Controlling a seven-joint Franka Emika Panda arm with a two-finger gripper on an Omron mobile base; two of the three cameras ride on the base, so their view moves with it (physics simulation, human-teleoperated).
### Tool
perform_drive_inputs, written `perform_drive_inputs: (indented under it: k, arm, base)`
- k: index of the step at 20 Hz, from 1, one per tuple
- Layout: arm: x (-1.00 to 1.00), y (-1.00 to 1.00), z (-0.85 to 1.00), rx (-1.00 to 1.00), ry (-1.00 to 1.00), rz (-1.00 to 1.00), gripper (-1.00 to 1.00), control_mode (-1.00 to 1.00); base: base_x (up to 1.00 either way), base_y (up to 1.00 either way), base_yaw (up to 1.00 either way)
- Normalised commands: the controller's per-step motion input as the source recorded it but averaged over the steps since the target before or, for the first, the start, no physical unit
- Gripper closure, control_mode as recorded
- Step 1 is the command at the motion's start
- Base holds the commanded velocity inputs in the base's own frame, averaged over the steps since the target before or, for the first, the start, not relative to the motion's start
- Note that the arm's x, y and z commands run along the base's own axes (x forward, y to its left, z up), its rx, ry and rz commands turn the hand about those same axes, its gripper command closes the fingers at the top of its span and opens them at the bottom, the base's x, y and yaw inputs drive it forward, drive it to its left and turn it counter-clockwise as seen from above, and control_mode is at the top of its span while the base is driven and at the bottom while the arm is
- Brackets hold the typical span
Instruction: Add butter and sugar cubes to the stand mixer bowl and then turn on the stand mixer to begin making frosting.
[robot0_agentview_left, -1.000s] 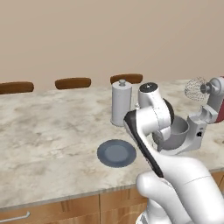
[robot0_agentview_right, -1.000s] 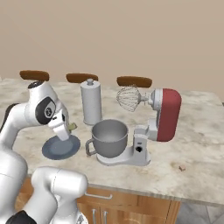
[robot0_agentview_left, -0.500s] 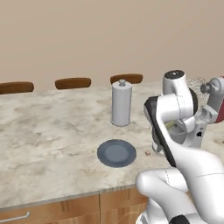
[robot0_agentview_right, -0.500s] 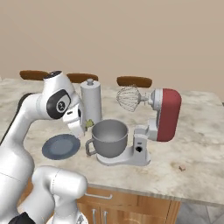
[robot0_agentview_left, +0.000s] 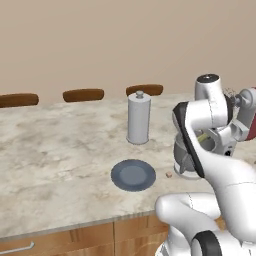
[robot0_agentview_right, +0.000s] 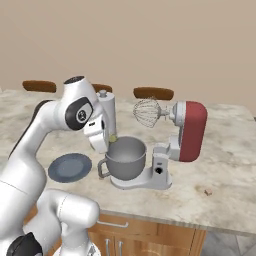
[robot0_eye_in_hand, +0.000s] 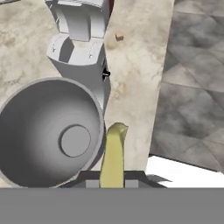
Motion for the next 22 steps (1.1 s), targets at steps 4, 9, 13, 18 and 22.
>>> perform_drive_inputs:
  k: [4,9,13,18,22]
  arm:
    - [0.18,-0.07,-0.26,-0.06,0.06,0.00,1.00,-1.00]
    - [0.22,-0.10,-0.42,-0.08,0.10,0.00,1.00,-1.00]
    - [0.32,-0.14,-0.31,-0.01,0.02,0.00,1.00,-1.00]
    - [0.31,-0.13,-0.23,0.00,0.01,0.00,1.00,-1.00]
    - [0.31,-0.08,-0.29,0.00,0.01,0.00,1.00,-1.00]
  base:
    - [0.00,0.00,0.00]
    - [0.00,0.00,0.00]
    - [0.00,0.00,0.00]
    - [0.00,0.00,0.00]
    - [0.00,0.00,0.00]
